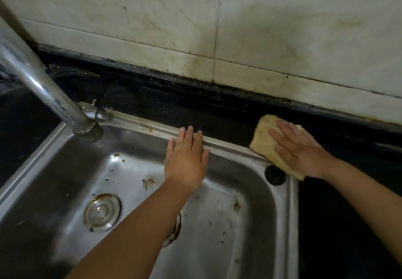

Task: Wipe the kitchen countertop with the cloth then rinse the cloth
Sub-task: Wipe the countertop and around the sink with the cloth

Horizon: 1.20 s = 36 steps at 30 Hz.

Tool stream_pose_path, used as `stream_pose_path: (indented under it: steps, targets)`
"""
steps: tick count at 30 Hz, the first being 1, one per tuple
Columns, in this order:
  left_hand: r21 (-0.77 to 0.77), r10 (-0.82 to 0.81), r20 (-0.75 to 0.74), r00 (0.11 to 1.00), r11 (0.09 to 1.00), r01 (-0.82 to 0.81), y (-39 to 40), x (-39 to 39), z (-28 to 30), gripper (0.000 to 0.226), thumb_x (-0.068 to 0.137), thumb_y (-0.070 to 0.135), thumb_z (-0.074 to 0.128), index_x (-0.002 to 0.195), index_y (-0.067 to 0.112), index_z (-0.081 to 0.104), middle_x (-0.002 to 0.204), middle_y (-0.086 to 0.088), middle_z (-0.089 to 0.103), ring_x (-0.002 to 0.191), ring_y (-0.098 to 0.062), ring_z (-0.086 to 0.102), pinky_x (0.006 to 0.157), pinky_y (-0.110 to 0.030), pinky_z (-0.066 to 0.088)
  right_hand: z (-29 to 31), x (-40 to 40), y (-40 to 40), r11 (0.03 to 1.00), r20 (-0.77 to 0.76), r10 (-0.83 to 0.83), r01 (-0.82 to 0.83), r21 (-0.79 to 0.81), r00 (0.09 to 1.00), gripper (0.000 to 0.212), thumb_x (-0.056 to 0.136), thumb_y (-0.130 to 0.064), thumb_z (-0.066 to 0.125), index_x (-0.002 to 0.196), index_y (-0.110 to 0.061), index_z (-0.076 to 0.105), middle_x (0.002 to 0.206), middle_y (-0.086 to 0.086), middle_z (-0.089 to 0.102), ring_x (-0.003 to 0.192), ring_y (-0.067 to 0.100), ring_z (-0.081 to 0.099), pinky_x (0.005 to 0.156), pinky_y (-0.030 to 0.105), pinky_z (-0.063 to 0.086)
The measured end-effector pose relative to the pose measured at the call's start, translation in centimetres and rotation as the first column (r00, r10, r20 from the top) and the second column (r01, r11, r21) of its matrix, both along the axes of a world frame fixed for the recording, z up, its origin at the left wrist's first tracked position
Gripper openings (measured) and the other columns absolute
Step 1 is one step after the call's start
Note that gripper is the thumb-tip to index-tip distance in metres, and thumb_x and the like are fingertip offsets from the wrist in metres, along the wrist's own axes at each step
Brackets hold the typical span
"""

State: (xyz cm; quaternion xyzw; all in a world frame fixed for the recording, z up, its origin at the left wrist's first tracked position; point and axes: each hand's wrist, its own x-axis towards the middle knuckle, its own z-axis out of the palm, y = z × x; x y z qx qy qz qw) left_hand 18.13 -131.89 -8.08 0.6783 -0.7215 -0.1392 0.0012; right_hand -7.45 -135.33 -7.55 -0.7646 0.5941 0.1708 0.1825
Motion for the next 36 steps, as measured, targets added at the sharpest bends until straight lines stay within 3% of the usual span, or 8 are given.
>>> stream_pose_path:
  steps: [4, 11, 20, 23, 26, 28, 32, 36]
  targets:
    - [0.027, -0.097, 0.012, 0.995, 0.995, 0.097, 0.4, -2.6, 0.2, 0.053, 0.100, 0.038, 0.013, 0.147, 0.020, -0.002, 0.156, -0.003, -0.007, 0.142, -0.019, -0.012, 0.114, -0.038, -0.005, 1.2, -6.5, 3.6, 0.957, -0.119, -0.284, 0.288, 0.019, 0.951, 0.055, 0.100, -0.036, 0.015, 0.146, -0.024, -0.013, 0.155, 0.002, -0.021, 0.144, 0.019, -0.015, 0.115, 0.032, -0.004]
    - [0.063, -0.214, 0.040, 0.976, 0.975, 0.212, 2.8, -5.6, -0.3, 0.053, 0.099, 0.037, 0.012, 0.147, 0.018, -0.005, 0.156, -0.002, -0.009, 0.142, -0.018, -0.012, 0.115, -0.036, -0.003, 0.4, -6.2, 5.8, 0.774, -0.024, -0.633, 0.633, 0.004, 0.774, 0.054, 0.099, -0.045, 0.015, 0.148, -0.031, -0.004, 0.155, 0.002, -0.021, 0.142, 0.025, -0.020, 0.114, 0.043, -0.011]
    - [0.089, -0.254, 0.085, 0.963, 0.965, 0.247, 1.8, -6.1, 0.7, 0.057, 0.099, 0.037, 0.021, 0.147, 0.018, -0.003, 0.156, -0.001, -0.007, 0.143, -0.017, -0.008, 0.115, -0.035, 0.001, -0.5, -4.9, 9.2, 0.890, 0.133, -0.423, 0.439, -0.122, 0.896, 0.050, 0.097, -0.050, 0.011, 0.146, -0.039, 0.006, 0.157, -0.004, -0.013, 0.144, 0.019, -0.013, 0.115, 0.037, -0.008]
    - [0.119, -0.249, 0.108, 0.962, 0.964, 0.236, 2.2, -6.1, 0.8, 0.058, 0.099, 0.038, 0.022, 0.147, 0.017, -0.005, 0.156, -0.003, -0.009, 0.143, -0.018, -0.009, 0.115, -0.036, 0.002, -0.4, -6.8, 14.3, 0.872, 0.073, -0.457, 0.463, -0.158, 0.886, 0.085, 0.068, -0.062, -0.016, 0.146, -0.038, 0.007, 0.157, -0.005, -0.009, 0.144, 0.018, -0.011, 0.115, 0.036, -0.005]
    - [0.162, -0.255, 0.144, 0.956, 0.959, 0.231, 2.4, -6.3, 1.4, 0.060, 0.099, 0.039, 0.022, 0.147, 0.016, -0.005, 0.156, -0.004, -0.009, 0.143, -0.019, -0.008, 0.115, -0.038, 0.003, -0.5, -9.9, 17.0, 0.782, 0.049, -0.594, 0.590, -0.200, 0.803, 0.081, 0.075, -0.060, -0.011, 0.147, -0.032, 0.009, 0.158, -0.003, -0.004, 0.145, 0.019, -0.006, 0.116, 0.038, -0.001]
    - [0.189, -0.257, 0.164, 0.952, 0.956, 0.225, 2.4, -6.9, 2.0, 0.060, 0.099, 0.040, 0.021, 0.147, 0.016, -0.005, 0.156, -0.004, -0.008, 0.143, -0.020, -0.007, 0.115, -0.040, 0.004, -0.3, -12.3, 16.8, 0.653, 0.070, -0.728, 0.720, -0.234, 0.683, 0.058, 0.096, -0.048, 0.007, 0.148, -0.022, 0.011, 0.158, 0.002, -0.001, 0.145, 0.023, -0.003, 0.116, 0.041, 0.001]
    - [0.159, -0.270, 0.160, 0.949, 0.956, 0.245, 3.4, -8.5, 2.7, 0.056, 0.099, 0.038, 0.019, 0.147, 0.017, 0.001, 0.156, -0.003, -0.004, 0.143, -0.020, -0.005, 0.115, -0.041, 0.005, -0.3, -14.6, 12.1, 0.432, 0.126, -0.875, 0.871, -0.235, 0.468, 0.052, 0.100, -0.037, 0.017, 0.149, -0.018, 0.013, 0.158, 0.005, -0.001, 0.144, 0.027, -0.003, 0.116, 0.045, -0.001]
    - [0.088, -0.343, 0.131, 0.930, 0.938, 0.334, 4.5, -10.6, 2.5, 0.052, 0.099, 0.036, 0.018, 0.147, 0.021, 0.001, 0.156, -0.001, -0.005, 0.143, -0.019, -0.005, 0.115, -0.039, 0.003, -0.4, -11.7, 7.5, 0.563, 0.147, -0.792, 0.801, -0.202, 0.593, 0.051, 0.100, -0.039, 0.017, 0.148, -0.027, 0.009, 0.158, 0.002, -0.007, 0.144, 0.028, -0.007, 0.115, 0.045, -0.005]
